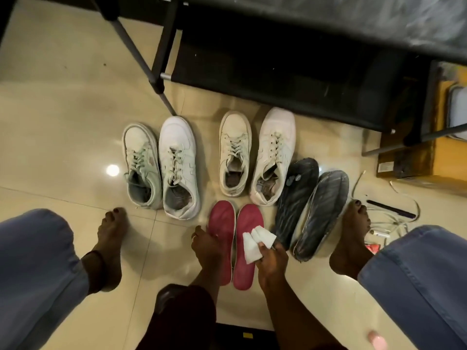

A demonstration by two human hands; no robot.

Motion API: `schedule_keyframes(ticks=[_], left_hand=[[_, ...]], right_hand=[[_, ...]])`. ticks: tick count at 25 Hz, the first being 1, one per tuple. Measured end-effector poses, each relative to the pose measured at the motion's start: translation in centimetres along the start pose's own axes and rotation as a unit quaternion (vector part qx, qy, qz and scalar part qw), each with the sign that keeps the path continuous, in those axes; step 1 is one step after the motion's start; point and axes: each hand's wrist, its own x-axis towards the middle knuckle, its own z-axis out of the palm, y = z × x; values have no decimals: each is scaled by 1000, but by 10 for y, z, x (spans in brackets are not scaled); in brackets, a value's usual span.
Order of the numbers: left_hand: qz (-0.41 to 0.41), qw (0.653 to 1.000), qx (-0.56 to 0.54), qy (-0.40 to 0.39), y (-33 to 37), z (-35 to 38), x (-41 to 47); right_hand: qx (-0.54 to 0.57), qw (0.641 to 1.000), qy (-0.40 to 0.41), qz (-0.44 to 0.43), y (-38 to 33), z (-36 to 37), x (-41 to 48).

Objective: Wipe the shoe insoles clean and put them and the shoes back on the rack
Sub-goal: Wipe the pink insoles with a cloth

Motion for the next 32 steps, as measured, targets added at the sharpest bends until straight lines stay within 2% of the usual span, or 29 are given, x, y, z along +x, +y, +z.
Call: schedule_keyframes(ticks=[4, 6, 9, 13, 16, 20, 22, 26, 32], left_hand=[[-32, 998, -47, -18, 1, 6, 9], [-54, 994, -78, -46, 1, 3, 6], [-32, 992, -78, -94, -8, -11, -1], [-58, 969, -212, -115, -8, -49, -23], [-75, 914, -372, -144, 12, -89, -62], [-79, 839, -490, -223, 50, -134, -120], [-71, 805, -527, -263, 71, -160, -156], [-23, 763, -565, -312, 98, -206, -216], [66, 685, -622, -373, 109, -262, -250]], right_hand=[[-51, 997, -49, -28, 9, 10, 10], [-42, 997, -63, -28, 10, 9, 9], [-8, 995, -97, -27, 2, 9, -4], [29, 991, -132, 4, -27, 6, -43], [12, 992, -124, -19, -53, -4, -80], [-36, 982, -164, -85, -91, -26, -136], [-90, 968, -204, -117, -115, -39, -166], [-189, 930, -288, -125, -161, -57, -214], [-198, 898, -369, -133, -198, -69, -286]])
